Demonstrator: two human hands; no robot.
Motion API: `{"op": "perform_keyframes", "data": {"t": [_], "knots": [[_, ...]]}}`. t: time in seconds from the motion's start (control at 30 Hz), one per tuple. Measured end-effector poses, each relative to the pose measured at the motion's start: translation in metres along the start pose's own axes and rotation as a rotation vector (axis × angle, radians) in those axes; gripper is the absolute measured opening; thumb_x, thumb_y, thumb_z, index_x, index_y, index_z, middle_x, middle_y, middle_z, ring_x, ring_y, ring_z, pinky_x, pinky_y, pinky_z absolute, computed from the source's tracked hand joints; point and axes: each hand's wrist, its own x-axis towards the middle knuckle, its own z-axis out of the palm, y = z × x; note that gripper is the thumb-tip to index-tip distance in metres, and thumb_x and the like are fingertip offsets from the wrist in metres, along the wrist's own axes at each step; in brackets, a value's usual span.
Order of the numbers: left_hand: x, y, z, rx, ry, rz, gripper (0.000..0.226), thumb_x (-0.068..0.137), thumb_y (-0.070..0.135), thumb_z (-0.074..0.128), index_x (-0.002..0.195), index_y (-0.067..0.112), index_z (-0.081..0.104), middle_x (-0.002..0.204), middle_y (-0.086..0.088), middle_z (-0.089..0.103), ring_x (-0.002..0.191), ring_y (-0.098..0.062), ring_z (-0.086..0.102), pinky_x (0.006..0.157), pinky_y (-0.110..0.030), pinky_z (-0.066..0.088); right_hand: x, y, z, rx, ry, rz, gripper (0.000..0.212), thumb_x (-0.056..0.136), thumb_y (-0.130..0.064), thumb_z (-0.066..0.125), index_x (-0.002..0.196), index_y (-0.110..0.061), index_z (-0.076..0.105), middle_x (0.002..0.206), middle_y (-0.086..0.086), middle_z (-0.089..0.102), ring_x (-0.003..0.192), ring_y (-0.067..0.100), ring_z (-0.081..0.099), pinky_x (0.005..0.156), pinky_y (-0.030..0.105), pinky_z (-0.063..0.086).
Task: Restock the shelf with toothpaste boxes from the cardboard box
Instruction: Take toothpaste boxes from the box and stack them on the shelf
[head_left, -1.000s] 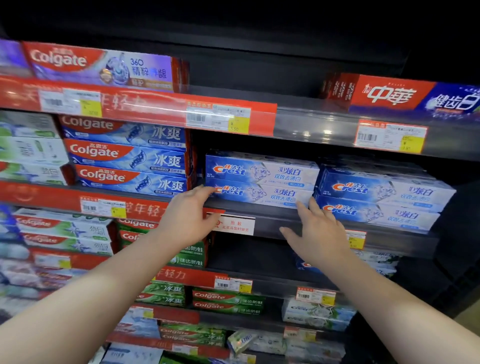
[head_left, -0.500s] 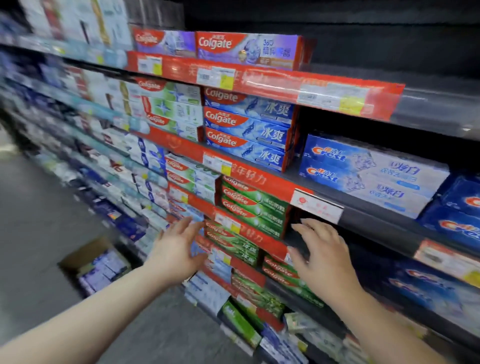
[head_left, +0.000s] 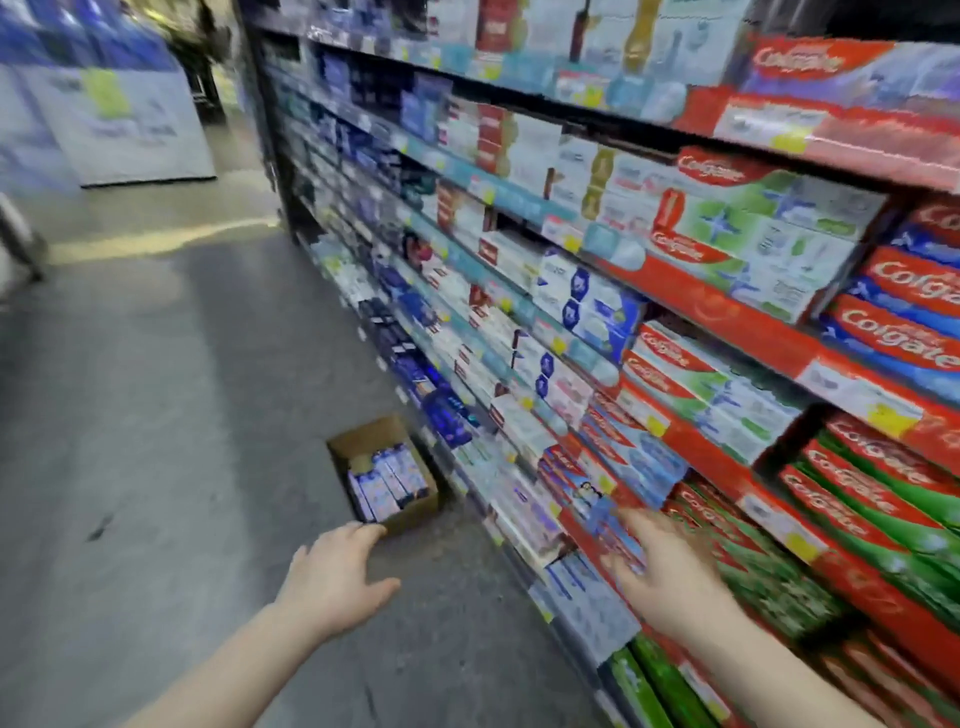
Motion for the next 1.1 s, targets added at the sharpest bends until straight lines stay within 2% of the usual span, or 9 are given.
{"op": "perform_keyframes", "data": {"t": [0.1,0.2,0.3,0.37,0.6,0.73,0.93,1.03,1.1], "knots": [[0.02,-0.073,-0.011,-0.074,0.008,-0.082,0.082,0.061,0.063,0.041,0.133,0.026,0.042,0.137,0.001,0.048,0.127,-0.02,0.045,0.103,-0.037,0.038,0.039,-0.062,0.029,0.024,-0.068,-0.064,0.052,0.087,-0.04,0.051,0.135,-0.026,0.037,0.139,-0.002,0.043,0.127,0.02,0.041,0.105,0.03,0.033],[0.028,-0.125,-0.028,-0.134,0.037,-0.132,0.081,0.065,0.064,0.045,0.135,0.023,0.041,0.139,0.0,0.047,0.129,-0.02,0.043,0.105,-0.034,0.036,0.071,-0.113,0.051,0.07,-0.131,-0.067,0.053,0.085,-0.042,0.052,0.135,-0.027,0.038,0.138,-0.002,0.044,0.123,0.019,0.046,0.103,0.032,0.037],[0.037,-0.161,-0.037,-0.186,0.034,-0.162,0.068,0.081,0.051,0.057,0.137,0.02,0.038,0.141,-0.002,0.044,0.131,-0.019,0.04,0.106,-0.027,0.031,0.1,-0.146,0.072,0.085,-0.203,-0.064,0.056,0.084,-0.043,0.053,0.136,-0.028,0.037,0.141,-0.001,0.043,0.13,0.02,0.04,0.107,0.036,0.034],[0.042,-0.179,-0.035,-0.208,0.013,-0.19,0.064,0.083,0.045,0.059,0.137,0.019,0.037,0.14,-0.004,0.045,0.131,-0.019,0.04,0.104,-0.025,0.03,0.118,-0.161,0.084,0.091,-0.246,-0.048,0.057,0.084,-0.044,0.053,0.136,-0.028,0.037,0.141,-0.001,0.043,0.13,0.02,0.04,0.107,0.037,0.034],[0.088,-0.237,-0.045,-0.244,-0.045,-0.283,0.073,0.075,0.059,0.048,0.137,0.023,0.036,0.144,0.003,0.04,0.133,-0.014,0.038,0.105,-0.025,0.03,0.208,-0.203,0.125,0.127,-0.329,-0.036,0.054,0.087,-0.039,0.053,0.137,-0.027,0.035,0.141,-0.002,0.042,0.129,0.015,0.04,0.105,0.03,0.034],[0.166,-0.272,-0.063,-0.201,-0.053,-0.332,0.061,0.084,0.043,0.058,0.138,0.023,0.036,0.144,0.002,0.04,0.132,-0.015,0.039,0.104,-0.024,0.031,0.289,-0.232,0.153,0.199,-0.362,0.003,0.054,0.087,-0.037,0.054,0.137,-0.026,0.036,0.141,0.0,0.041,0.128,0.017,0.042,0.105,0.028,0.034],[0.318,-0.294,-0.095,-0.145,-0.205,-0.303,0.06,0.088,0.04,0.054,0.14,0.021,0.031,0.145,0.0,0.038,0.128,-0.018,0.043,0.102,-0.026,0.033,0.422,-0.258,0.176,0.234,-0.418,0.086,0.053,0.086,-0.036,0.056,0.135,-0.021,0.042,0.138,0.003,0.047,0.126,0.021,0.046,0.104,0.03,0.038],[0.392,-0.301,-0.108,-0.137,-0.197,-0.284,0.059,0.087,0.041,0.055,0.139,0.022,0.033,0.143,0.0,0.04,0.117,-0.022,0.052,0.1,-0.032,0.039,0.481,-0.262,0.185,0.187,-0.453,0.083,0.051,0.087,-0.035,0.056,0.133,-0.02,0.043,0.135,0.005,0.049,0.121,0.023,0.048,0.099,0.033,0.041],[0.435,-0.306,-0.108,-0.162,-0.191,-0.282,0.058,0.086,0.042,0.055,0.138,0.024,0.036,0.143,0.001,0.041,0.122,-0.021,0.048,0.101,-0.034,0.039,0.515,-0.263,0.195,0.166,-0.479,0.104,0.05,0.088,-0.036,0.054,0.134,-0.023,0.041,0.136,0.003,0.047,0.121,0.022,0.047,0.097,0.032,0.041]]}}
